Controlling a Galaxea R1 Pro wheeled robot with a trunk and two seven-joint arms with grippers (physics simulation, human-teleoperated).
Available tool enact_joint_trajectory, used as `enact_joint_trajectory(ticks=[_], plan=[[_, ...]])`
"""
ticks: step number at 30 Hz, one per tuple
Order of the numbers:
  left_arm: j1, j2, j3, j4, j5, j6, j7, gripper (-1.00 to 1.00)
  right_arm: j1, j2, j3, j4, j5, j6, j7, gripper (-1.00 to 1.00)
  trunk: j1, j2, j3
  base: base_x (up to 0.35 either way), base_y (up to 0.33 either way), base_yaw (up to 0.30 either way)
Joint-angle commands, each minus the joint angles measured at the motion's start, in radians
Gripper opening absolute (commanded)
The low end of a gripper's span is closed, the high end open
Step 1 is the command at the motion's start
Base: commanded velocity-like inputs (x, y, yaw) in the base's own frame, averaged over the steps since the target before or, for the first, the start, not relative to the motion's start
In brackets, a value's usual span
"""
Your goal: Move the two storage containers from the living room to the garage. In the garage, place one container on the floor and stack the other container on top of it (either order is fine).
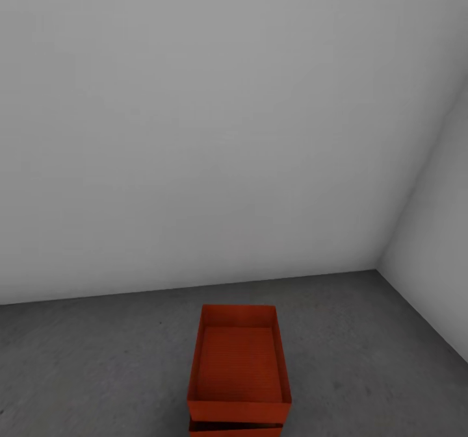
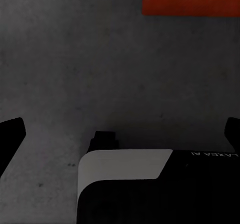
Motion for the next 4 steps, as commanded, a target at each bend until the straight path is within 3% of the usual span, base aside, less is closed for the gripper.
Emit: enact_joint_trajectory(ticks=[1, 4], plan=[[-0.001, 0.000, -0.001, 0.001, 0.006, -0.004, 0.003, 1.00, -0.001, 0.001, 0.008, 0.003, -0.010, -0.006, 0.000, 1.00, 0.000, -0.001, -0.001, 0.000, 0.000, 0.000], [-0.001, 0.000, -0.001, 0.001, 0.006, -0.003, 0.003, 1.00, -0.001, 0.001, 0.008, 0.003, -0.010, -0.006, 0.000, 1.00, 0.000, -0.001, -0.001, 0.000, 0.000, 0.000]])
